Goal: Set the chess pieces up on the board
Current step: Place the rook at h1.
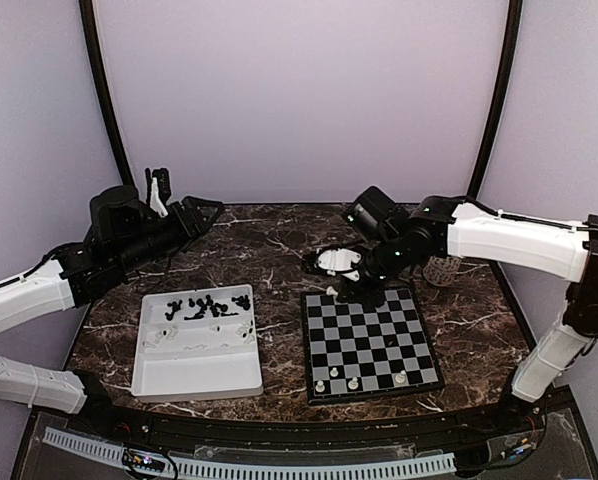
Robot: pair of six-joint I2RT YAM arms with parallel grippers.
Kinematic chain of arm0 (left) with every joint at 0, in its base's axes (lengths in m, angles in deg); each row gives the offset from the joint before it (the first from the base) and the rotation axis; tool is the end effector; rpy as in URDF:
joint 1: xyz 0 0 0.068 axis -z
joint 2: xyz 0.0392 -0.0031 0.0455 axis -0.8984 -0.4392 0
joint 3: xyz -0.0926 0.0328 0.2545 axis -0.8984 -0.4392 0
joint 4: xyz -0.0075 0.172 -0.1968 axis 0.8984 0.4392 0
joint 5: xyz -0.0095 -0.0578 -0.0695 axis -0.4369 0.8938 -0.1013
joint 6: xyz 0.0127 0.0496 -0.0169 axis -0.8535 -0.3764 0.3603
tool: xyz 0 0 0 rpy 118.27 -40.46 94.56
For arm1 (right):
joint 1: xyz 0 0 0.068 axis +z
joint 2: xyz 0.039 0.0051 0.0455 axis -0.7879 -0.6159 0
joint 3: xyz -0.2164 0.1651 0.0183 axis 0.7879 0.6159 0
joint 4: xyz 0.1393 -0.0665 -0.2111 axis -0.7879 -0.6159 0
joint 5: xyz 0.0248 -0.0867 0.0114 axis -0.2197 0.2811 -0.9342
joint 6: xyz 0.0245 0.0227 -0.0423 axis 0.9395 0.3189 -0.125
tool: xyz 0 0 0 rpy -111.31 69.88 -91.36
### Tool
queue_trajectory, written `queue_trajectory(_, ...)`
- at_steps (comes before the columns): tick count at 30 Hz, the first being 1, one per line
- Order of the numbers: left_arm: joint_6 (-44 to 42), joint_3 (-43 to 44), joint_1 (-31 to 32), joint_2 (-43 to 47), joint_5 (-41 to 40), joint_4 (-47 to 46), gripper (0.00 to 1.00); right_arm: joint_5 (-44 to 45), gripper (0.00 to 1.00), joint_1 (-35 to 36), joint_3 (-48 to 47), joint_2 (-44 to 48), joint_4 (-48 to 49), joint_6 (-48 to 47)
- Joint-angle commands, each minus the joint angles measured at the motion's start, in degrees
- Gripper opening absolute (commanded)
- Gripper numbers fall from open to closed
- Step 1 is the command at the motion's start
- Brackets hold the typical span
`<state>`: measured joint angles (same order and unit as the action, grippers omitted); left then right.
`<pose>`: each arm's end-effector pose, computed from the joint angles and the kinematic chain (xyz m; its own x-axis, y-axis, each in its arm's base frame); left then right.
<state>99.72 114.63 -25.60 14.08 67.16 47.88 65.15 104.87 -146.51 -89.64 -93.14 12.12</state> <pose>0.1980 -0.1554 0.3368 -0.4841 -0.5848 -0.6509 0.3544 0.5490 -0.7569 0.2080 0.2793 0.2853 -0.0895 -0.8532 -0.5138 -0.9599 0.2116 -0.1841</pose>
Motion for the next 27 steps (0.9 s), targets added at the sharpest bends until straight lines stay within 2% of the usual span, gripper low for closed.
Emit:
queue_trajectory(1, -8.4, 2.0, -0.6, 0.6, -5.0, 6.3, 0.59, -0.5, 0.05, -2.2, 7.3, 4.1, -12.1, -12.8)
queue_trajectory(8, -9.0, 2.0, -0.7, -0.8, -5.0, 6.7, 0.59, 0.8, 0.05, -5.1, 10.6, 5.2, -26.7, -20.3)
queue_trajectory(11, -9.0, 1.9, -0.8, -1.3, -5.0, 6.5, 0.59, 3.8, 0.06, -6.0, 12.7, 4.7, -33.8, -22.8)
queue_trajectory(14, -9.0, 1.6, -0.7, -1.7, -5.3, 6.3, 0.59, 5.7, 0.06, -6.0, 14.9, 4.8, -37.1, -23.7)
queue_trajectory(21, -8.9, 1.0, -0.8, -1.7, -5.1, 6.3, 0.59, 10.8, 0.07, -5.9, 18.6, 3.2, -37.8, -22.1)
queue_trajectory(27, -8.6, 0.4, -0.8, -1.5, -5.1, 6.4, 0.59, 10.0, 0.08, -5.1, 17.8, 0.5, -37.7, -21.1)
